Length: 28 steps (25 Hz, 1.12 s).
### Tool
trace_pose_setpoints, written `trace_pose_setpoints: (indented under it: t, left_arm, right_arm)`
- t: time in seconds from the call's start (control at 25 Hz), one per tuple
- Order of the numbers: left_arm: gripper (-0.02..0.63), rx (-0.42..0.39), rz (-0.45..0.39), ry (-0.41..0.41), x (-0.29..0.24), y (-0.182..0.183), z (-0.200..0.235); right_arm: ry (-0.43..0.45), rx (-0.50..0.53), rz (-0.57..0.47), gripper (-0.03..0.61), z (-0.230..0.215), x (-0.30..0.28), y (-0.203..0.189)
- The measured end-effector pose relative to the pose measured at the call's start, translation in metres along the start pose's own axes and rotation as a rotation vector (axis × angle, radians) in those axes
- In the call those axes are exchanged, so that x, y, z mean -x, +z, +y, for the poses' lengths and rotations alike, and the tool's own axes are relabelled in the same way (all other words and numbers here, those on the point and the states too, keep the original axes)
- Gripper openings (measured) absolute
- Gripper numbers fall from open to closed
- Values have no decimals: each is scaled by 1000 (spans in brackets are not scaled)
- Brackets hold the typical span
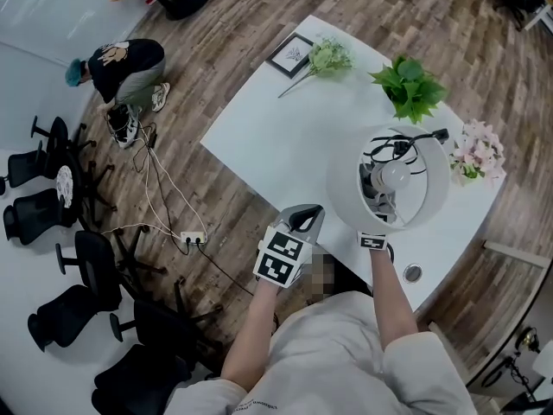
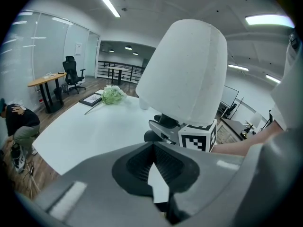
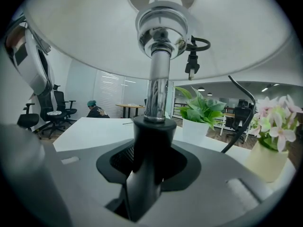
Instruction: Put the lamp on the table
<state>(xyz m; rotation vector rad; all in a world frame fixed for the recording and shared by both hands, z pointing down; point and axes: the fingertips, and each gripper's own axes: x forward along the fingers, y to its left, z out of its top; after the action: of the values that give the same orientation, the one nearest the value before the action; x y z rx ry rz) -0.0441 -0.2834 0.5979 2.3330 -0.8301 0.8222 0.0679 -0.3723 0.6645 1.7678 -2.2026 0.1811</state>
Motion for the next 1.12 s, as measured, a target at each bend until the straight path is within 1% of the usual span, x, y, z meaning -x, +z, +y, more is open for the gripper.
trace_pose_setpoints:
  t: [0.2,0.28,0.44,0.52,0.56,0.64,0.68,0.76,0.88,0.96,1.04,1.12]
  left_arm:
    - [0,-29,29,-25,-15,10,5]
    - [0,-35,49,-29,-17,9,11]
    - [1,-30,75,-26,-16,0,25]
    - [0,-30,79,-26,-14,-4,32]
    - [2,-31,79,-30,-12,-5,35]
    - [0,-40,74,-48,-9,-7,38]
    - [0,-50,70,-61,-8,-7,39]
    - [0,-87,61,-95,-3,-5,42]
    - [2,-161,41,-174,10,-13,39]
    - [0,-209,31,-229,20,-31,37]
    - [0,-259,32,-273,33,-45,42]
    - [0,-302,11,-312,50,-47,42]
  right_arm:
    - [12,3,2,158,1,-1,1]
    - [7,1,15,188,0,0,1]
    - [-25,0,41,223,-3,10,-9]
    - [-41,0,70,219,2,20,-21]
    - [-51,-3,86,227,5,27,-27]
    - [-79,-9,112,198,10,44,-36]
    - [-101,-11,121,178,10,52,-37]
    - [-168,-34,135,167,11,67,-37]
    - [-295,-125,164,150,19,99,-41]
    - [-358,-177,169,144,35,117,-42]
    - [-403,-188,166,127,59,130,-39]
    - [-455,-190,183,95,74,149,-30]
